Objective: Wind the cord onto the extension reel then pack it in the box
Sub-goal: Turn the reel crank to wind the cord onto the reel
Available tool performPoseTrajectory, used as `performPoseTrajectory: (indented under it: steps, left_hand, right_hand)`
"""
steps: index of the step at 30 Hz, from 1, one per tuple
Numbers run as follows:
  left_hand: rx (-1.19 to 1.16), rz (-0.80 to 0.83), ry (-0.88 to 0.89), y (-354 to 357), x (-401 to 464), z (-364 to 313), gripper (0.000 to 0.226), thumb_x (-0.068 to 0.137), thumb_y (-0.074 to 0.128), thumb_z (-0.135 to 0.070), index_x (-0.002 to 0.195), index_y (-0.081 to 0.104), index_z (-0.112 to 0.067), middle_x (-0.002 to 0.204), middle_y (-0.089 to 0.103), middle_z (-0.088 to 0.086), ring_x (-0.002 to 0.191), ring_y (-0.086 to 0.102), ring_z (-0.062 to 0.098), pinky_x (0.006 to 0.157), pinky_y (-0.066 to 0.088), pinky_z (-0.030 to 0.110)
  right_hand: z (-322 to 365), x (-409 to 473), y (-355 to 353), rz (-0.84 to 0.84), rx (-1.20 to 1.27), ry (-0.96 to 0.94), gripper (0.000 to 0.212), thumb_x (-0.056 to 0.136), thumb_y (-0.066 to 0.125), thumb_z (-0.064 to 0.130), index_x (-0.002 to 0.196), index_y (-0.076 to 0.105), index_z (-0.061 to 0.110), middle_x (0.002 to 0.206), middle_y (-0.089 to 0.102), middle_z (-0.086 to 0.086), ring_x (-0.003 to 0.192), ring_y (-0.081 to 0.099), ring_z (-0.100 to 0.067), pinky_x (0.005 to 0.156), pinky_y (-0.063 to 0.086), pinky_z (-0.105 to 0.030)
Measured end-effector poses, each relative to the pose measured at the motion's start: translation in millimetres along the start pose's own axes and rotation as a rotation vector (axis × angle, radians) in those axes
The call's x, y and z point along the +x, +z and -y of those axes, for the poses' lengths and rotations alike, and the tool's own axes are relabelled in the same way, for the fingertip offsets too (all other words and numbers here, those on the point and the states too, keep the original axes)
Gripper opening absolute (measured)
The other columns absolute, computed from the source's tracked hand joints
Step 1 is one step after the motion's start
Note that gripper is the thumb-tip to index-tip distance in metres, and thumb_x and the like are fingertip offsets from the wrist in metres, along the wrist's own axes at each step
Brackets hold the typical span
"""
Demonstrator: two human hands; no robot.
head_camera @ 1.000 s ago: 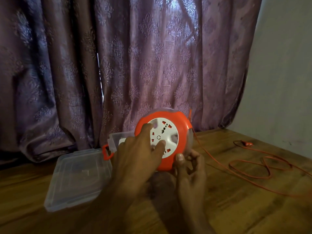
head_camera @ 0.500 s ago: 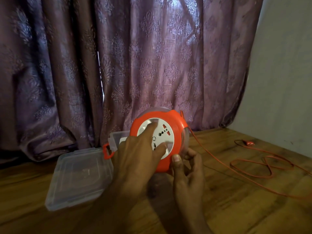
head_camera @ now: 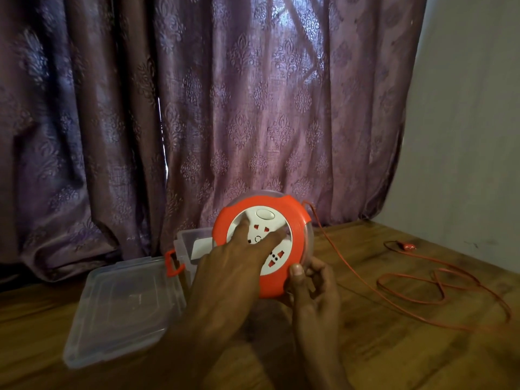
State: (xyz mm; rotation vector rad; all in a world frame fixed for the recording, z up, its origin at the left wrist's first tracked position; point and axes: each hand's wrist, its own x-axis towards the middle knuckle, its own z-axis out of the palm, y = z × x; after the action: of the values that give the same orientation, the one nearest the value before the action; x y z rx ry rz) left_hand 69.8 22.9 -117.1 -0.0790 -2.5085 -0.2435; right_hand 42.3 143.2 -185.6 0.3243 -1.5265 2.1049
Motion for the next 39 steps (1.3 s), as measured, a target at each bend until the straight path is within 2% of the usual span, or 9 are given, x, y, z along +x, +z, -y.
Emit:
performPoseTrajectory:
  steps: [4, 8, 14, 17, 23, 26, 29, 34, 39]
  left_hand:
    - [-0.05, -0.025, 0.008, -2.7, -0.4, -2.7, 0.081, 0.092, 0.042, -0.016, 0.131, -0.012, -0.063, 0.162, 0.004, -0.004, 0.127, 0.048, 0.03, 0.092, 0.047, 0.039]
    - [-0.071, -0.05, 0.031, -7.6, -0.4, -3.3, 0.077, 0.091, 0.043, -0.015, 0.136, 0.005, -0.065, 0.161, 0.009, -0.003, 0.117, 0.055, 0.03, 0.086, 0.049, 0.041]
    - [-0.065, -0.118, 0.074, -12.8, 8.1, 5.7, 0.067, 0.092, 0.043, -0.021, 0.141, 0.016, -0.06, 0.159, 0.018, -0.001, 0.122, 0.053, 0.027, 0.088, 0.05, 0.042]
    - [-0.085, -0.15, 0.067, -16.1, 14.9, 13.9, 0.07, 0.092, 0.046, -0.02, 0.141, 0.015, -0.06, 0.157, 0.023, 0.0, 0.126, 0.049, 0.028, 0.09, 0.047, 0.037]
    - [0.008, -0.075, 0.016, -22.5, 21.4, 31.7, 0.078, 0.086, 0.05, -0.02, 0.14, 0.012, -0.064, 0.161, 0.012, 0.001, 0.131, 0.043, 0.033, 0.096, 0.044, 0.042]
    - [-0.01, -0.026, 0.041, -16.7, 20.0, 40.2, 0.083, 0.081, 0.055, -0.026, 0.136, 0.009, -0.068, 0.162, 0.008, -0.002, 0.133, 0.044, 0.028, 0.098, 0.046, 0.04]
    - [0.005, -0.038, 0.075, -7.1, 21.8, 45.4, 0.084, 0.083, 0.056, -0.033, 0.134, -0.002, -0.065, 0.16, 0.016, -0.001, 0.126, 0.051, 0.028, 0.093, 0.049, 0.039]
    - [0.049, -0.051, 0.135, 5.7, 18.0, 46.2, 0.084, 0.075, 0.062, -0.049, 0.14, 0.009, -0.057, 0.148, 0.037, -0.004, 0.117, 0.056, 0.027, 0.087, 0.049, 0.036]
    - [0.047, -0.069, 0.082, 4.0, 19.9, 42.0, 0.078, 0.079, 0.057, -0.039, 0.136, 0.008, -0.062, 0.156, 0.027, -0.001, 0.113, 0.058, 0.034, 0.081, 0.05, 0.038]
  right_hand:
    - [-0.6, 3.3, -1.7, -0.002, 0.001, -0.019, 0.03, 0.08, 0.067, 0.039, 0.104, 0.066, 0.02, 0.104, 0.076, -0.005, 0.1, 0.073, -0.029, 0.086, 0.06, -0.06]
    - [3.5, 4.9, -1.0, 0.002, 0.021, -0.026, 0.022, 0.083, 0.066, 0.038, 0.102, 0.068, 0.026, 0.103, 0.074, -0.007, 0.101, 0.072, -0.029, 0.087, 0.06, -0.056]
    - [16.9, 17.7, 9.8, 0.053, 0.087, -0.018, 0.019, 0.093, 0.064, 0.024, 0.105, 0.065, 0.01, 0.1, 0.071, -0.015, 0.081, 0.07, -0.009, 0.06, 0.057, -0.021]
    - [24.3, 29.9, 22.0, 0.067, 0.06, -0.051, 0.016, 0.098, 0.061, 0.017, 0.106, 0.063, 0.003, 0.091, 0.064, -0.012, 0.073, 0.059, -0.008, 0.056, 0.049, -0.016]
    - [13.8, 34.1, 45.5, 0.063, 0.099, -0.019, 0.027, 0.097, 0.061, 0.021, 0.111, 0.063, -0.001, 0.093, 0.067, -0.013, 0.077, 0.06, -0.012, 0.057, 0.052, -0.019]
    - [2.5, 31.3, 48.8, 0.044, 0.116, -0.016, 0.037, 0.087, 0.062, 0.032, 0.105, 0.066, 0.0, 0.081, 0.065, -0.006, 0.067, 0.054, -0.007, 0.056, 0.047, -0.015]
    - [-5.7, 33.8, 43.3, 0.041, 0.057, -0.017, 0.023, 0.091, 0.063, 0.03, 0.102, 0.071, 0.011, 0.086, 0.073, -0.004, 0.073, 0.063, -0.011, 0.057, 0.051, -0.016]
    - [-9.4, 36.3, 31.6, 0.047, -0.037, 0.023, 0.013, 0.094, 0.064, 0.026, 0.102, 0.073, 0.019, 0.098, 0.078, -0.002, 0.098, 0.074, -0.026, 0.085, 0.062, -0.051]
    - [-8.1, 33.8, 30.4, 0.104, -0.026, 0.014, 0.019, 0.09, 0.068, 0.031, 0.104, 0.072, 0.019, 0.101, 0.078, -0.005, 0.099, 0.074, -0.029, 0.082, 0.063, -0.046]
